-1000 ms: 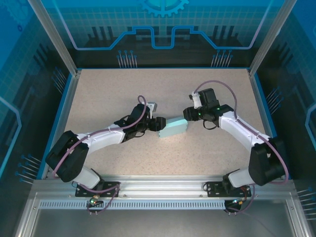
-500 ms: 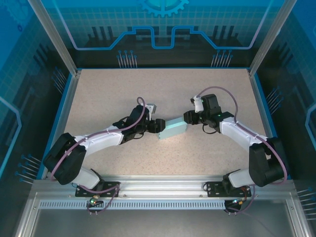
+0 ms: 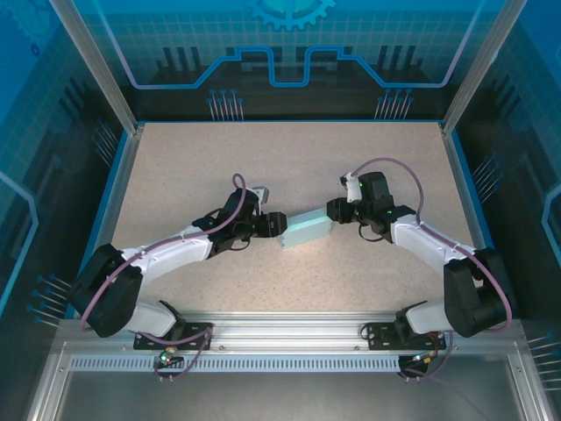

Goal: Fold the paper box

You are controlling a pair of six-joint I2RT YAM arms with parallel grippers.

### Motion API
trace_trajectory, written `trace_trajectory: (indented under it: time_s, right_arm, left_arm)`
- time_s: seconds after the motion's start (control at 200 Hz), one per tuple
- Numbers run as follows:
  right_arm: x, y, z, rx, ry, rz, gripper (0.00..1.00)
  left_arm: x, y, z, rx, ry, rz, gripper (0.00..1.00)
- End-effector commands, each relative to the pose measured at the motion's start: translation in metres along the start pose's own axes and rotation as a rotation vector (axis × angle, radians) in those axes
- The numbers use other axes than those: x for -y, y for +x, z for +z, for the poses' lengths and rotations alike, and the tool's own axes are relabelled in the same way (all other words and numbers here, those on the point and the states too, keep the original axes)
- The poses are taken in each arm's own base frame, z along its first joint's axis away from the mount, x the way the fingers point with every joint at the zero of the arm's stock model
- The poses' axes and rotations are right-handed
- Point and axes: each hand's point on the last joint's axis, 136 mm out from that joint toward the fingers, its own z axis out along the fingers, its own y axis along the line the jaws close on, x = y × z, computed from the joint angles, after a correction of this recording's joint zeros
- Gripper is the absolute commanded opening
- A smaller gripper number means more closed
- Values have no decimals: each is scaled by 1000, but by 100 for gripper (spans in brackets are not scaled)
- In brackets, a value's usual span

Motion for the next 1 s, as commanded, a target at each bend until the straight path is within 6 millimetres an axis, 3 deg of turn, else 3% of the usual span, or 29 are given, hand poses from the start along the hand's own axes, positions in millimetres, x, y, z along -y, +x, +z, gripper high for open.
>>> trace_trajectory:
  time_s: [0.0, 0.235, 0.505, 0.605, 0.775, 0.88, 0.995]
  right_arm:
    - [23, 75, 6, -248, 99, 55, 32]
    - [27, 88, 6, -308, 105, 65, 32]
    - [26, 107, 6, -354, 40, 157, 31]
    - [24, 113, 8, -366, 15, 179, 26]
    - [15, 105, 9, -346, -58, 205, 24]
    - [9, 95, 5, -319, -112, 218, 28]
    - [0, 92, -1, -310, -158, 214, 32]
  left_arm:
    - [-16, 31, 3, -86, -8, -72, 61]
    - [-47, 77, 18, -180, -53, -148, 53]
    - [-67, 93, 19, -191, -93, -186, 41]
    - [-72, 86, 20, -171, -95, -197, 37]
    - [-64, 49, 21, -100, -80, -173, 35]
    - [-56, 34, 23, -86, -73, -130, 35]
    - [-54, 34, 23, -94, -67, -113, 35]
